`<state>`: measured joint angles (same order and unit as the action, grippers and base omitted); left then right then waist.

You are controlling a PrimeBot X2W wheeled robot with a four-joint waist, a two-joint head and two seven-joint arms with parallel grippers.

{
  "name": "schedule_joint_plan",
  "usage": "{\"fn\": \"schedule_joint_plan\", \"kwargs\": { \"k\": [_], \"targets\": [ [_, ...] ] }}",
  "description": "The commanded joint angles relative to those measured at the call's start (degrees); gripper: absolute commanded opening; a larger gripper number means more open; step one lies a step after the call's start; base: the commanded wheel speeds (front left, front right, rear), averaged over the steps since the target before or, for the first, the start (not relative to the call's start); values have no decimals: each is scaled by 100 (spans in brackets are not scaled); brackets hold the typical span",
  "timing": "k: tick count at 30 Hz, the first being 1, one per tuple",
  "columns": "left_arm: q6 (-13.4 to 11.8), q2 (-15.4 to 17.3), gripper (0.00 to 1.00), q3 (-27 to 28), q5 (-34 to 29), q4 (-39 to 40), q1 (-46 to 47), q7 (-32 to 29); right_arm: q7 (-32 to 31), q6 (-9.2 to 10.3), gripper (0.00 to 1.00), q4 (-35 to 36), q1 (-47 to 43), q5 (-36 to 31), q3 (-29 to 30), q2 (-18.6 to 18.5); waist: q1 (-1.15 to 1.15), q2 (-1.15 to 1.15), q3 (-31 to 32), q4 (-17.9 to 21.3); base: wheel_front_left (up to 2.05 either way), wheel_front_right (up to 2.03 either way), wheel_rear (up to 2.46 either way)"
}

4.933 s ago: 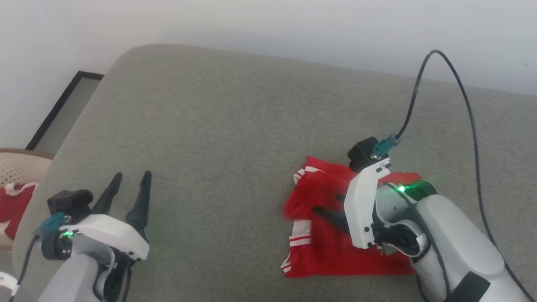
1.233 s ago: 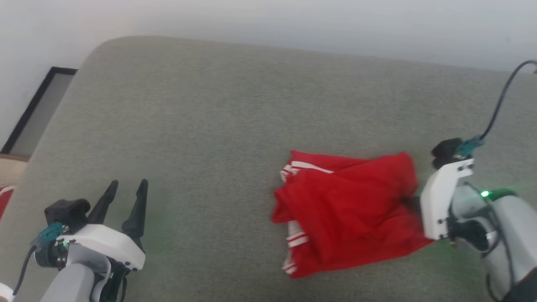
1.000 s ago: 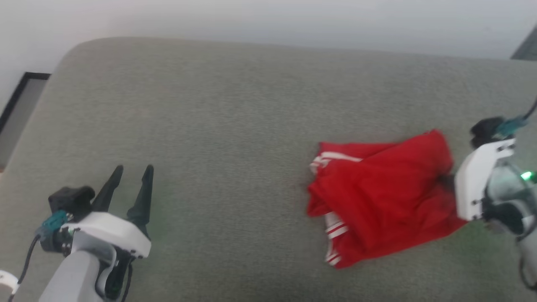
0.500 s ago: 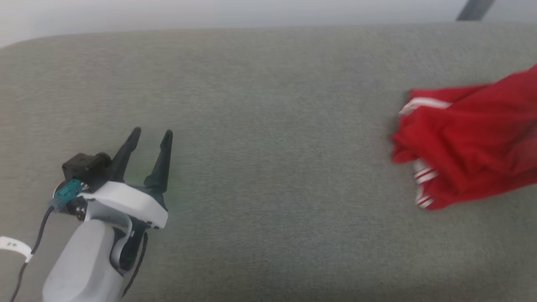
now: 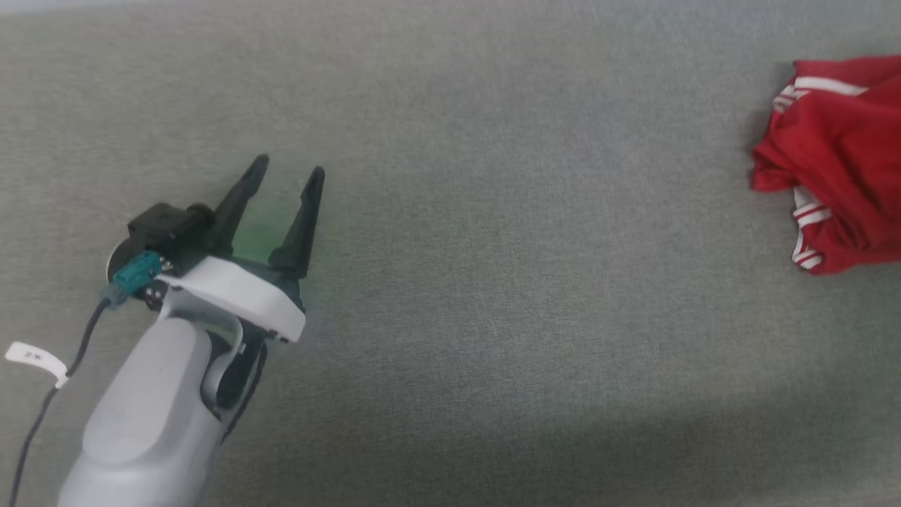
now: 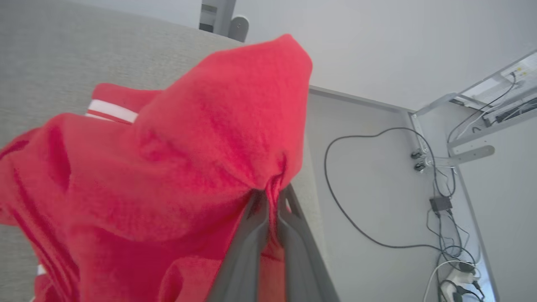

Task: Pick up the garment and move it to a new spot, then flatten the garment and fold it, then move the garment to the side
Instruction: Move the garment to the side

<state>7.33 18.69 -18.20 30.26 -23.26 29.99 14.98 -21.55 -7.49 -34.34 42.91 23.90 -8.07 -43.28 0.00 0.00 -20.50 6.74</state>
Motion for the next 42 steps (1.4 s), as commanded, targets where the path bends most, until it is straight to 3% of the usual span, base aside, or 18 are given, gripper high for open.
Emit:
{"fn": "schedule_joint_plan", "kwargs": {
  "k": [1,10,20,21,22,23,24,26,36,42],
  "targets": [
    [15,37,100,-37,-54,34,139,23,158,-1,0,-133,146,-217,8,2,0,0,-162,105,0,0,0],
    [16,129,100,-263,-12,58,466,23,537,-1,0,-992,527,-1065,119,273,0,0,-500,190,0,0,0],
    [16,162,100,-448,85,6,692,24,941,-1,0,-1965,853,-1498,427,727,0,0,-632,45,0,0,0],
    [16,167,100,-459,92,-2,697,23,979,-1,4,-2054,891,-1528,494,750,0,0,-629,25,0,0,0],
    [16,175,100,-451,104,-10,695,23,1013,-1,23,-2137,914,-1580,542,767,0,0,-622,11,0,0,0],
    [16,175,100,-451,104,-10,695,23,1013,-1,23,-2137,914,-1580,542,767,0,0,-622,11,0,0,0],
    [16,186,100,-438,119,-14,693,23,1035,-1,44,-2206,951,-1636,578,784,0,0,-611,1,0,0,0],
    [16,196,100,-393,143,1,679,23,1083,-1,100,-2313,1041,-1727,652,820,0,0,-580,-14,0,0,0],
    [15,151,100,312,249,491,232,24,1446,-1,100,-2574,1217,-1701,929,1004,0,0,-191,-22,0,0,0],
    [16,84,100,731,-39,612,-212,23,1852,-1,100,-2504,969,-1593,816,1286,0,0,176,-90,0,0,0]
  ]
}}
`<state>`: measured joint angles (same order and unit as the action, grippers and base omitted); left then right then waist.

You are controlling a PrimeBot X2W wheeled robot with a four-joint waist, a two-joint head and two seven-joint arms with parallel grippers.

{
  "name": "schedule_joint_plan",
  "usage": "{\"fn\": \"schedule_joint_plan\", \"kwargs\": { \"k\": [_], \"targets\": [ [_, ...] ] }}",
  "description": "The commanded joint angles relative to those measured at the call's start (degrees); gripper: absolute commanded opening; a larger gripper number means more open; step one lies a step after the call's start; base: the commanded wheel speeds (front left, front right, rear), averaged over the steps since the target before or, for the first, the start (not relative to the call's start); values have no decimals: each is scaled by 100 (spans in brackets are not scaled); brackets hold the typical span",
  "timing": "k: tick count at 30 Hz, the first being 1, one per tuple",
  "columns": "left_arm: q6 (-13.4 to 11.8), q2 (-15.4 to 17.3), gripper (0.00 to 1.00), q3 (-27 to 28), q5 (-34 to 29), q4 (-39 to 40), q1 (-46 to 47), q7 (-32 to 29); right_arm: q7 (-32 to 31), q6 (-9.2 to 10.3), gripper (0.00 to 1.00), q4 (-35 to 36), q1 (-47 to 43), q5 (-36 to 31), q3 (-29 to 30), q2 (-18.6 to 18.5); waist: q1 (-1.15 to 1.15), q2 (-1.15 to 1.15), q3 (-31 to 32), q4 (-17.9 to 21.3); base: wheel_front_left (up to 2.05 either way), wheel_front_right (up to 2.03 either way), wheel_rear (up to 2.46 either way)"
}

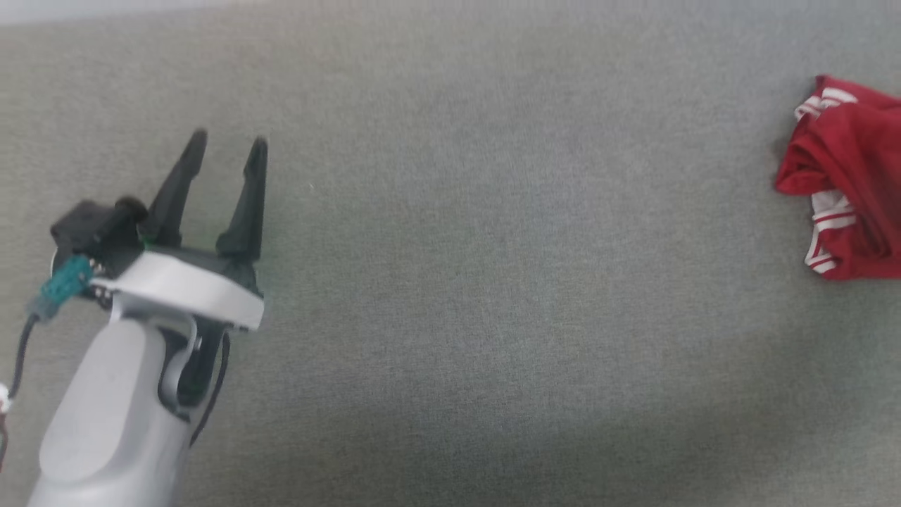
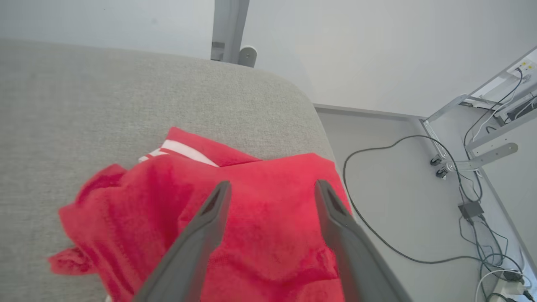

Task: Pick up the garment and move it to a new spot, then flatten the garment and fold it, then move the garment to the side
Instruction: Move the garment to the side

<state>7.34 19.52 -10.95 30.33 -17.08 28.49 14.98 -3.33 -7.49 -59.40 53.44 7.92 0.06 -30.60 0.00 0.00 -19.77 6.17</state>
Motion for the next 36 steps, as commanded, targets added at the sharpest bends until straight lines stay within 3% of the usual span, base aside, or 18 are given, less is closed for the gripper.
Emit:
{"fn": "schedule_joint_plan", "kwargs": {
  "k": [1,13,22,36],
  "targets": [
    [14,-17,100,50,-76,-10,-117,23,110,-1,100,35,-112,81,-14,95,0,0,166,-47,0,0,0],
    [11,-151,100,864,-420,-164,-890,24,1124,-1,100,535,-910,599,-445,726,0,0,983,-335,0,0,0],
    [13,-89,100,1199,-470,-110,-1663,24,1458,-1,100,934,-1618,976,-816,911,0,0,1526,-486,0,0,0],
    [14,-133,100,1536,-574,-104,-2418,24,1698,-1,100,1739,-2846,943,-776,1186,0,0,1980,-541,0,0,0]
  ]
}}
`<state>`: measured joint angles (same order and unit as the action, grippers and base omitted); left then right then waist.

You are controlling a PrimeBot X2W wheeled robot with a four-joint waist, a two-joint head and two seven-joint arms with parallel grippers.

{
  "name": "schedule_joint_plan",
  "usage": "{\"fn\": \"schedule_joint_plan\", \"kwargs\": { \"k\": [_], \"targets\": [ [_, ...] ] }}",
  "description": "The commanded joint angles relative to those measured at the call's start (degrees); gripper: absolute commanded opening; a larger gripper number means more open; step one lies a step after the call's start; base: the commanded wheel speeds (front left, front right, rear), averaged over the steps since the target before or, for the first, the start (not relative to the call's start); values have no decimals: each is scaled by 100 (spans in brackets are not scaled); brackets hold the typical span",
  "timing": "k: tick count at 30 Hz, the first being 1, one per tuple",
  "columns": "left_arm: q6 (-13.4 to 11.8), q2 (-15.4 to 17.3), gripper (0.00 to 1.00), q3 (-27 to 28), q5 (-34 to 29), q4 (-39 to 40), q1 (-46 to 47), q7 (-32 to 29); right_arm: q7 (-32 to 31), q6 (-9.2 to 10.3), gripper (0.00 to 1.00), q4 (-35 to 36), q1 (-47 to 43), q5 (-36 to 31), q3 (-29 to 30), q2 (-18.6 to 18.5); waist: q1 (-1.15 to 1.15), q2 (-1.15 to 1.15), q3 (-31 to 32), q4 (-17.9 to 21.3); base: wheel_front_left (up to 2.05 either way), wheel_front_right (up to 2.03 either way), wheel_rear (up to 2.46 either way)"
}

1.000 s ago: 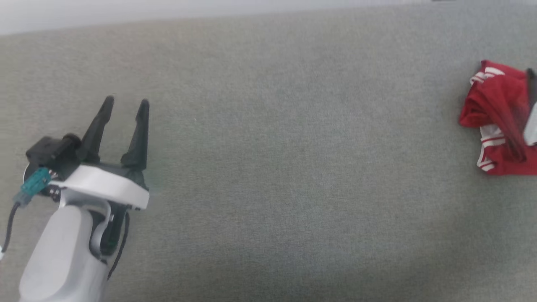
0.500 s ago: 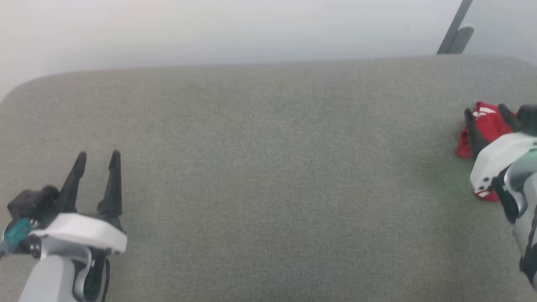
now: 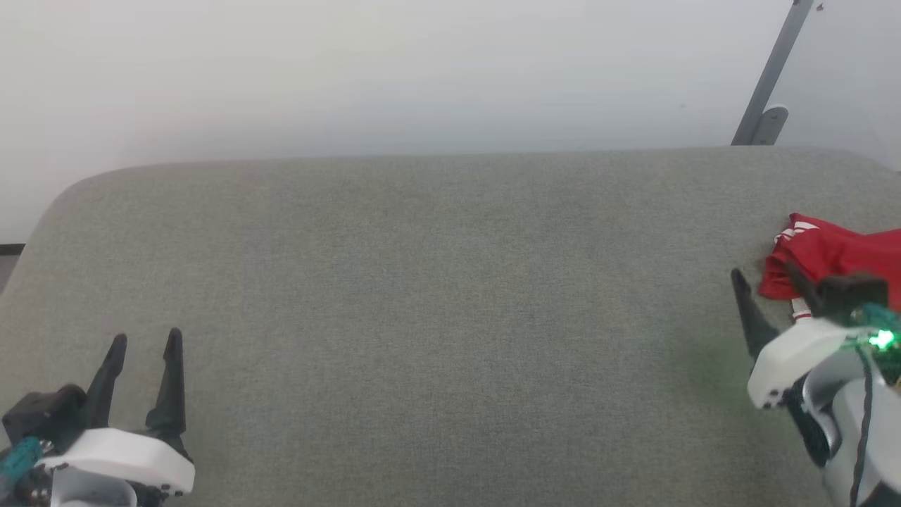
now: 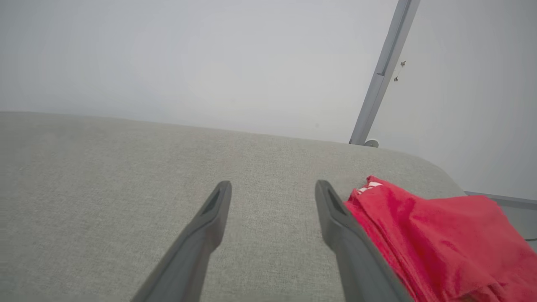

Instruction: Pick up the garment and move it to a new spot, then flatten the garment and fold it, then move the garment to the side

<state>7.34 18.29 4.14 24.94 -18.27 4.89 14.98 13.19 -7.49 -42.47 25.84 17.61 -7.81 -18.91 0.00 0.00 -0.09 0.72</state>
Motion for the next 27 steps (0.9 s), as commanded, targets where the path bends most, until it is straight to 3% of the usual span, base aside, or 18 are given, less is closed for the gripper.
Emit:
{"fn": "schedule_joint_plan", "kwargs": {
  "k": [1,27],
  "targets": [
    [14,-8,100,41,-57,14,-104,24,61,-1,100,120,-182,-50,39,37,0,0,22,11,0,0,0],
    [15,-75,100,147,-118,101,-479,24,-305,-1,100,1559,-1503,-301,676,659,0,0,64,123,0,0,0]
  ]
}}
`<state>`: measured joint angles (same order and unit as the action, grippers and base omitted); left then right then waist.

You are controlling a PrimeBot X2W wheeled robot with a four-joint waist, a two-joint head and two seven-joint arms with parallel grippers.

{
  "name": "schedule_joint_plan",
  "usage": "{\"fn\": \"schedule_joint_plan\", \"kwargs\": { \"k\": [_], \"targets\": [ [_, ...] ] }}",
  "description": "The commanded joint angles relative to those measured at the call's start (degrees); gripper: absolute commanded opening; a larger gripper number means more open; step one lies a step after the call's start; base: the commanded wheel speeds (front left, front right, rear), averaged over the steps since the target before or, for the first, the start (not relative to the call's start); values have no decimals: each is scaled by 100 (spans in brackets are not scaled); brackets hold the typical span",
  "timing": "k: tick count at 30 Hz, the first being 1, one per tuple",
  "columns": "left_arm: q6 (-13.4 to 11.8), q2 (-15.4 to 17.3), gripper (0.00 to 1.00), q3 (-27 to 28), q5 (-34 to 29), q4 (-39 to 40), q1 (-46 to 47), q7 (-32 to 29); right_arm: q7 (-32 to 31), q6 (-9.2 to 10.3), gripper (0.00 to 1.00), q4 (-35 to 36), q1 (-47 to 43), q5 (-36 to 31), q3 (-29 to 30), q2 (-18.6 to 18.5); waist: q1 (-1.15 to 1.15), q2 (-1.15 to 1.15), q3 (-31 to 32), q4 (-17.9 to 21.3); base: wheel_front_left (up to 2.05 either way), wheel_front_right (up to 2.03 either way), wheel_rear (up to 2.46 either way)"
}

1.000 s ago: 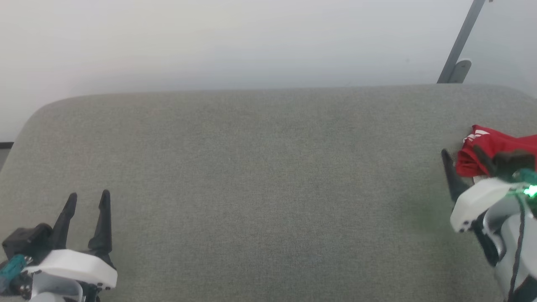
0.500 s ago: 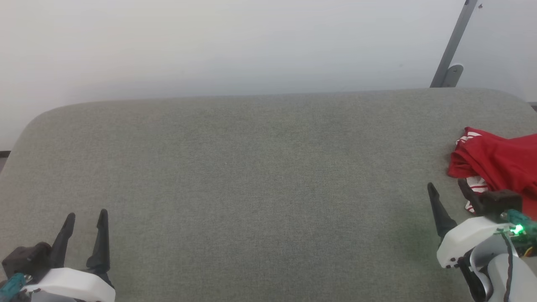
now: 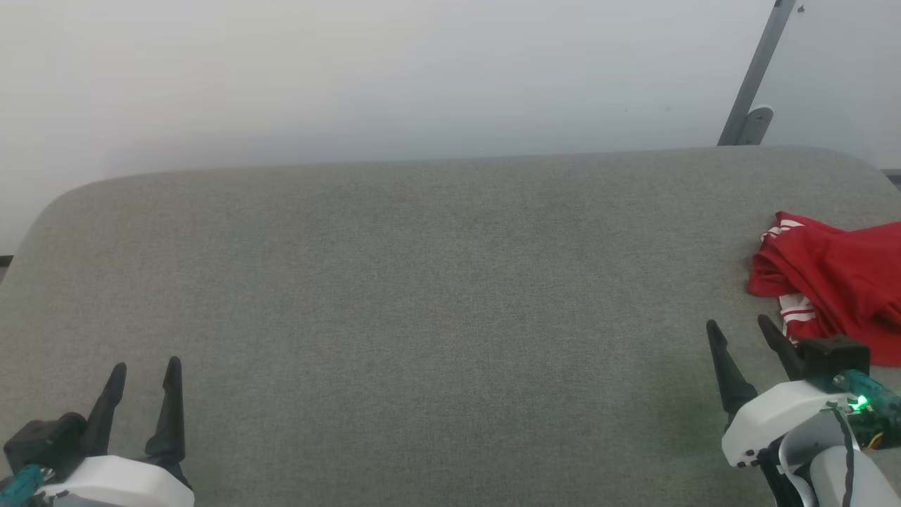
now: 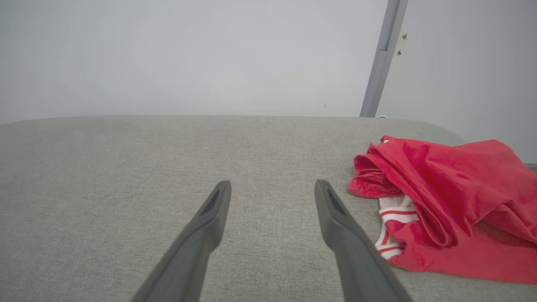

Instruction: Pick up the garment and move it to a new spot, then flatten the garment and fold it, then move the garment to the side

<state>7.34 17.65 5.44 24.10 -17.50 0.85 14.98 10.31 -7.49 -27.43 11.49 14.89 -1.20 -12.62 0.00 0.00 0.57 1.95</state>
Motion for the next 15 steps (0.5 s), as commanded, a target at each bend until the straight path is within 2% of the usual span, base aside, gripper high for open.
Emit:
{"fn": "schedule_joint_plan", "kwargs": {
  "k": [1,15],
  "targets": [
    [15,-16,100,16,-25,35,-80,24,-40,-1,100,91,-86,-30,26,36,0,0,-4,-1,0,0,0],
    [15,-40,100,-18,33,157,-169,24,-212,-1,100,428,-215,-93,99,105,0,0,-19,-19,0,0,0]
  ]
}}
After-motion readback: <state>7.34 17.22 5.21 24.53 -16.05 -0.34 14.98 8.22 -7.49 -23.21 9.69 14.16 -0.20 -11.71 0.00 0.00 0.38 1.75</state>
